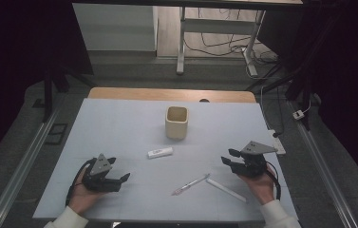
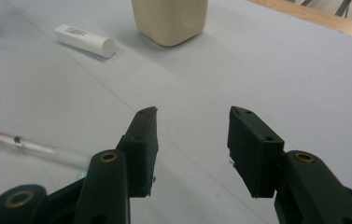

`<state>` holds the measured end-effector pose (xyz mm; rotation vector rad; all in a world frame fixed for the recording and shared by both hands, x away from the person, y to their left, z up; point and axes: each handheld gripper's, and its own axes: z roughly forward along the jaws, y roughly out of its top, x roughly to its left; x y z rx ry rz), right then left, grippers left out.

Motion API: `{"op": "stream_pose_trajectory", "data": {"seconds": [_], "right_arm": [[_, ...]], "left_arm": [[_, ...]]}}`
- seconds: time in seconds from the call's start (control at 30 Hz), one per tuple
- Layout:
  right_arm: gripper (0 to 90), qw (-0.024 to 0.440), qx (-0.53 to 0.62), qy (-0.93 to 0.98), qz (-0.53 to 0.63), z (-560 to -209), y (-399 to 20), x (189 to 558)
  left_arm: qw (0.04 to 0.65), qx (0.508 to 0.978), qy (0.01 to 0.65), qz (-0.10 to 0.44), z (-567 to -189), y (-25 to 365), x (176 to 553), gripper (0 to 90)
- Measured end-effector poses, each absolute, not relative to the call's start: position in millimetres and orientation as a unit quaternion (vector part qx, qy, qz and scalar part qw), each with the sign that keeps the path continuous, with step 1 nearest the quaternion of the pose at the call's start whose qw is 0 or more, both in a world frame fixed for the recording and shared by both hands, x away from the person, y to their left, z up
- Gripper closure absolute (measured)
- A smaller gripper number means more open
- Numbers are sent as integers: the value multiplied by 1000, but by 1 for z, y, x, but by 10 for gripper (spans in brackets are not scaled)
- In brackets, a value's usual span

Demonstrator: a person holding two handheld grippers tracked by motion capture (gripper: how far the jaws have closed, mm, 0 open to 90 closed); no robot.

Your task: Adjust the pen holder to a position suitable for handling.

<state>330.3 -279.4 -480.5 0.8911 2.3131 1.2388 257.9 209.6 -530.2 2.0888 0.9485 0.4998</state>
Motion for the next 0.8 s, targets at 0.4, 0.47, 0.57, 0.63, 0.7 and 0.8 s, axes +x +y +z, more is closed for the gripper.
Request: {"op": "stream_pose_trajectory", "data": {"seconds": [0.4,0.47,0.57,0.63,0.7,0.8], "right_arm": [[493,185,308,822,443,-493,-297,315],[492,184,301,822,447,-494,-296,315],[488,185,293,827,442,-494,-293,315],[487,184,293,827,443,-494,-293,314],[485,183,292,828,443,-494,-293,314],[484,181,290,826,448,-493,-292,313]], "left_arm": [[384,821,374,198,-529,207,260,191],[382,821,375,198,-529,207,261,191],[382,821,376,198,-529,207,261,191],[383,820,375,198,-528,207,260,191],[384,821,374,197,-528,207,259,191],[384,822,373,196,-528,206,259,191]]}}
